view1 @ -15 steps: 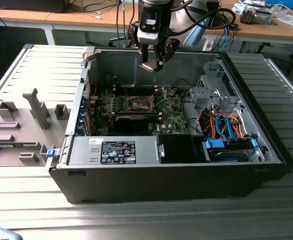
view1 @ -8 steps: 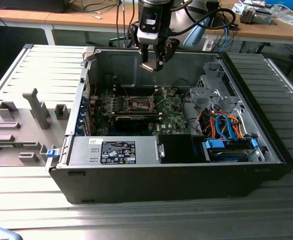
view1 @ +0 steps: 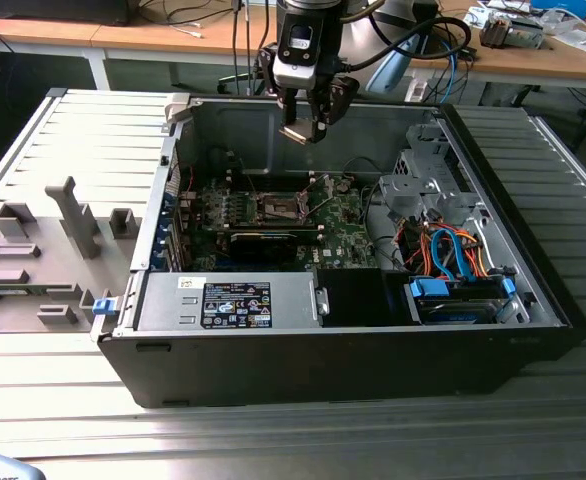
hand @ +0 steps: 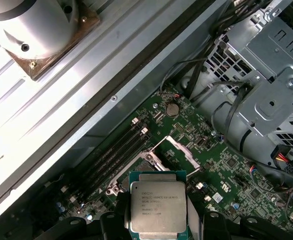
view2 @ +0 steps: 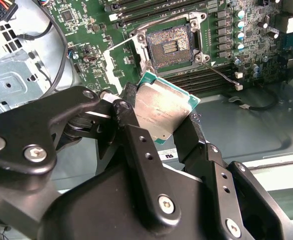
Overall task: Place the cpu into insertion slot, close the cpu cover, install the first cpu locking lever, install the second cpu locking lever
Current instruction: 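Place the cpu into insertion slot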
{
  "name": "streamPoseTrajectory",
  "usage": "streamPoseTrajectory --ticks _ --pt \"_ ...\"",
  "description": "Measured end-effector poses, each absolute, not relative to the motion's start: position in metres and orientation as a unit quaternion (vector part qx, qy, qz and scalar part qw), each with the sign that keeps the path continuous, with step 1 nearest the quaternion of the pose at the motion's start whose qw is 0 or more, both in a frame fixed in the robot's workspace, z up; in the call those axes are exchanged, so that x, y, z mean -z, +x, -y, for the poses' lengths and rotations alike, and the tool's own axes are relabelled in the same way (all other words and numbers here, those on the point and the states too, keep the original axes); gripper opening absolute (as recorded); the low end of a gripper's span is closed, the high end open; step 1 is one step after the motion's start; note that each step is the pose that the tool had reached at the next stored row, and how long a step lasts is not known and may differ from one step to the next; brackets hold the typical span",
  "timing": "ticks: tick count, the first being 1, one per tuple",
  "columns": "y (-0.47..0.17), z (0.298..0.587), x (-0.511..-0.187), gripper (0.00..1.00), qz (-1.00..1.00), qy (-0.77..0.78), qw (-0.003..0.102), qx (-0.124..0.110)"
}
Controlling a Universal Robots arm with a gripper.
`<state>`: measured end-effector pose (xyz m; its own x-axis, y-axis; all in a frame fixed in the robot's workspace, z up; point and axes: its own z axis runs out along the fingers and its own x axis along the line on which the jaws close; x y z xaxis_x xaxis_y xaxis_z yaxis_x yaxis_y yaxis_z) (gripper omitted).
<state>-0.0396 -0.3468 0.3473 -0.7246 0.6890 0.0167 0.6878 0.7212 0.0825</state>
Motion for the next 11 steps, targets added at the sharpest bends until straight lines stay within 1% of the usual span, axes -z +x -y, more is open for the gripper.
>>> streamPoseTrajectory --ticks 11 --pt "-0.0396 0.3468 -0.3472 0.55 -0.922 0.384 0.008 -0.041"
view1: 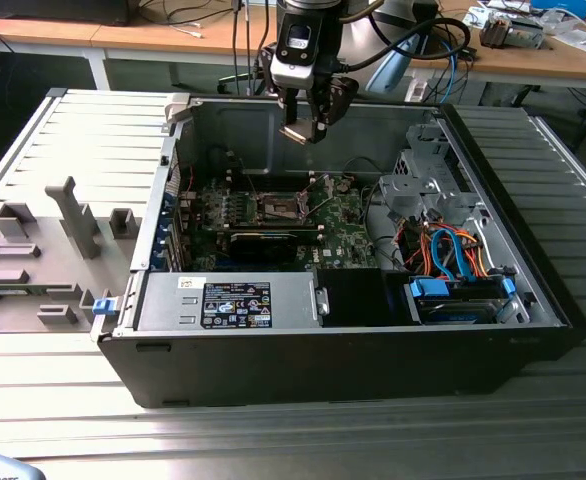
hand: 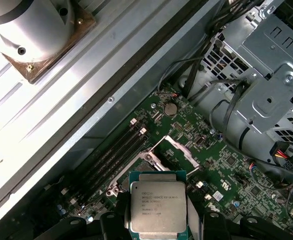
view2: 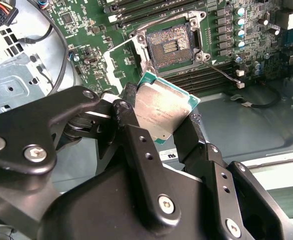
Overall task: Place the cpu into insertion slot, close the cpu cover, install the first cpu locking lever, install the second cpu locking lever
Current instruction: 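Place the cpu into insertion slot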
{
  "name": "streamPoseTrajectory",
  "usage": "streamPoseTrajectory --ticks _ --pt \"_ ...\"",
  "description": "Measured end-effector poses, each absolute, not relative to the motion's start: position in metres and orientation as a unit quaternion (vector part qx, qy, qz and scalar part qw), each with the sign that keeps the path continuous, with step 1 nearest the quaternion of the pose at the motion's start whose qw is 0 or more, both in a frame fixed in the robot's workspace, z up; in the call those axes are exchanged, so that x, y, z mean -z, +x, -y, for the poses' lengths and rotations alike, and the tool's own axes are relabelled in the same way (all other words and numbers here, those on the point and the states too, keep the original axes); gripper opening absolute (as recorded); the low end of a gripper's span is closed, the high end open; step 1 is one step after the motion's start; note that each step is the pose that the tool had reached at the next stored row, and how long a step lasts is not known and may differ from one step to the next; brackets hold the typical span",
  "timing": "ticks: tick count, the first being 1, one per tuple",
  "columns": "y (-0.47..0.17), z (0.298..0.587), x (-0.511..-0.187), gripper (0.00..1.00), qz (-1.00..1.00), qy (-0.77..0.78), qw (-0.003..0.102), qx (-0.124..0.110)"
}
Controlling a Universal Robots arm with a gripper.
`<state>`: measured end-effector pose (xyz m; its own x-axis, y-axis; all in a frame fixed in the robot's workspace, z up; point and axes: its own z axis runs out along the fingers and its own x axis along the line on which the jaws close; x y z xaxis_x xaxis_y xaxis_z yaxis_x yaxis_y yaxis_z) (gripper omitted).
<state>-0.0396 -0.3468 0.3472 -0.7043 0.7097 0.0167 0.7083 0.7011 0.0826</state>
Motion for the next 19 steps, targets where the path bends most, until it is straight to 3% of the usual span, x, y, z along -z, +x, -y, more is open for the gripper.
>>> streamPoseTrajectory --ticks 19 --pt "-0.0396 0.3468 -0.3473 0.55 -0.919 0.392 0.008 -0.041"
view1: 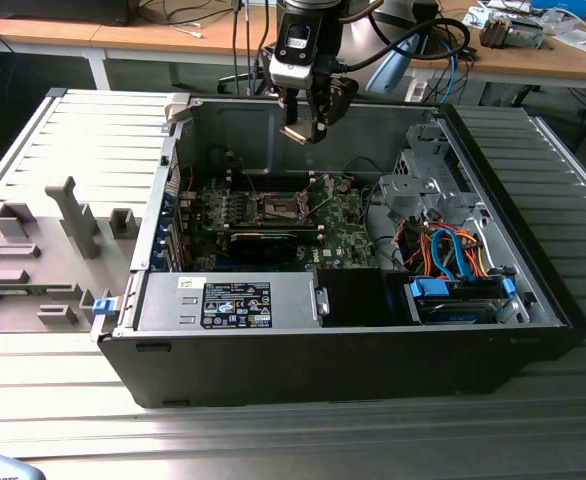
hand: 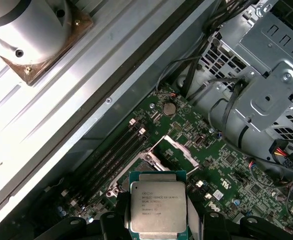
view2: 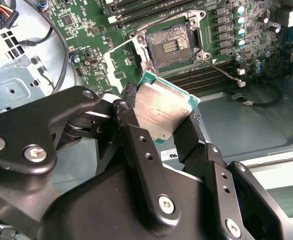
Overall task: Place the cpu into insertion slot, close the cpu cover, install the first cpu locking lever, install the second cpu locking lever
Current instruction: 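Place the cpu into insertion slot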
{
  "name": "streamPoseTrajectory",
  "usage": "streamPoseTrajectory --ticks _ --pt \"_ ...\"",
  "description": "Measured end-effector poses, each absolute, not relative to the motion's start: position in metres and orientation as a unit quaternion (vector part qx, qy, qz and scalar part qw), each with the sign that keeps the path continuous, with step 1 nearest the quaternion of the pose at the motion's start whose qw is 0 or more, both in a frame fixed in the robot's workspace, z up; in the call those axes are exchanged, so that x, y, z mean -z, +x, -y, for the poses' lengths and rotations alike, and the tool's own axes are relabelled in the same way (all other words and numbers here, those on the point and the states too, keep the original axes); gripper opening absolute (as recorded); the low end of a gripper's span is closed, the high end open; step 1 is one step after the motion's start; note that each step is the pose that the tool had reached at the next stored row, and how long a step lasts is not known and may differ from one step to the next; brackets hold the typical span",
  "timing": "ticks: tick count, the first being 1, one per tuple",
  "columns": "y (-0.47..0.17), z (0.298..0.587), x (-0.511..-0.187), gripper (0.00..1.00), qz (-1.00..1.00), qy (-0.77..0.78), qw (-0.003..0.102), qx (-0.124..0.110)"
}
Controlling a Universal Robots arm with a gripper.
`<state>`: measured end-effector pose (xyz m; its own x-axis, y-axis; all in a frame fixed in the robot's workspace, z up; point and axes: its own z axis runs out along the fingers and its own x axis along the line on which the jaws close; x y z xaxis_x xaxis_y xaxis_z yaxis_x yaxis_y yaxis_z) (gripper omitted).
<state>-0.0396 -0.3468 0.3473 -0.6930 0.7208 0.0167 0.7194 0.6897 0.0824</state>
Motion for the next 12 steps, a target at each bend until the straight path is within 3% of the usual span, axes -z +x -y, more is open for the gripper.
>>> streamPoseTrajectory --ticks 12 --pt "-0.0396 0.3468 -0.3472 0.55 -0.917 0.396 0.009 -0.041"
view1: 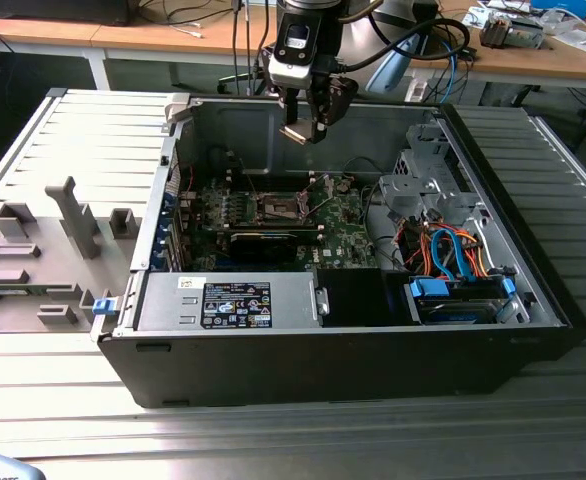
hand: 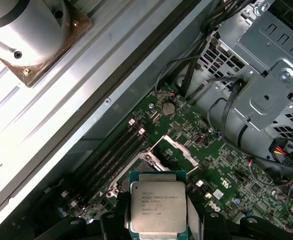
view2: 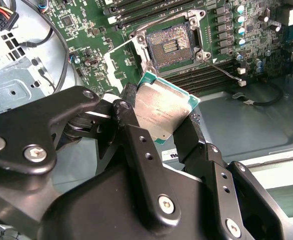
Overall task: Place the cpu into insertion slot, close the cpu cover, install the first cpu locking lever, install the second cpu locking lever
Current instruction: 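Place the cpu into insertion slot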
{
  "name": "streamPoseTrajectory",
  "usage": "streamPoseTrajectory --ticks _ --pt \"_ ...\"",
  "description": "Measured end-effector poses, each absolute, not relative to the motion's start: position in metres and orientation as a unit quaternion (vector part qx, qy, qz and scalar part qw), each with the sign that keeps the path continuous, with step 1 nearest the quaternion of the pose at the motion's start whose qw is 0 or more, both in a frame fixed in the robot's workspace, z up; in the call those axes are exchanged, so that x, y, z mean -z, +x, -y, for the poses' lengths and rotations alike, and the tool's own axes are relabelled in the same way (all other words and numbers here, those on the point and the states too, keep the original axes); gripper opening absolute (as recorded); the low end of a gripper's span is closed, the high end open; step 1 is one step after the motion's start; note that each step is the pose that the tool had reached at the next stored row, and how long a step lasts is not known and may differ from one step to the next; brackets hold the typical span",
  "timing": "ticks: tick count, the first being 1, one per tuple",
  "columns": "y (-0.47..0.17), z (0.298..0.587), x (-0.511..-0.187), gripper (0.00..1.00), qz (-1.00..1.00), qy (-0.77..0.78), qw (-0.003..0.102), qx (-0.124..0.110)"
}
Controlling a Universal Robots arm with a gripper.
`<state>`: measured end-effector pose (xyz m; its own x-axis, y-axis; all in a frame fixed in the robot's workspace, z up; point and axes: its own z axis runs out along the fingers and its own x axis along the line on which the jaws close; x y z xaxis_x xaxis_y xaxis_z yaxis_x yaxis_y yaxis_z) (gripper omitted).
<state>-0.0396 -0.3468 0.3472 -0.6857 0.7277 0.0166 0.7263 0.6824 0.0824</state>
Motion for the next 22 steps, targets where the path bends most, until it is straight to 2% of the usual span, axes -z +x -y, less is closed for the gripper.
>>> streamPoseTrajectory --ticks 22 --pt "-0.0396 0.3468 -0.3473 0.55 -0.913 0.405 0.011 -0.037"
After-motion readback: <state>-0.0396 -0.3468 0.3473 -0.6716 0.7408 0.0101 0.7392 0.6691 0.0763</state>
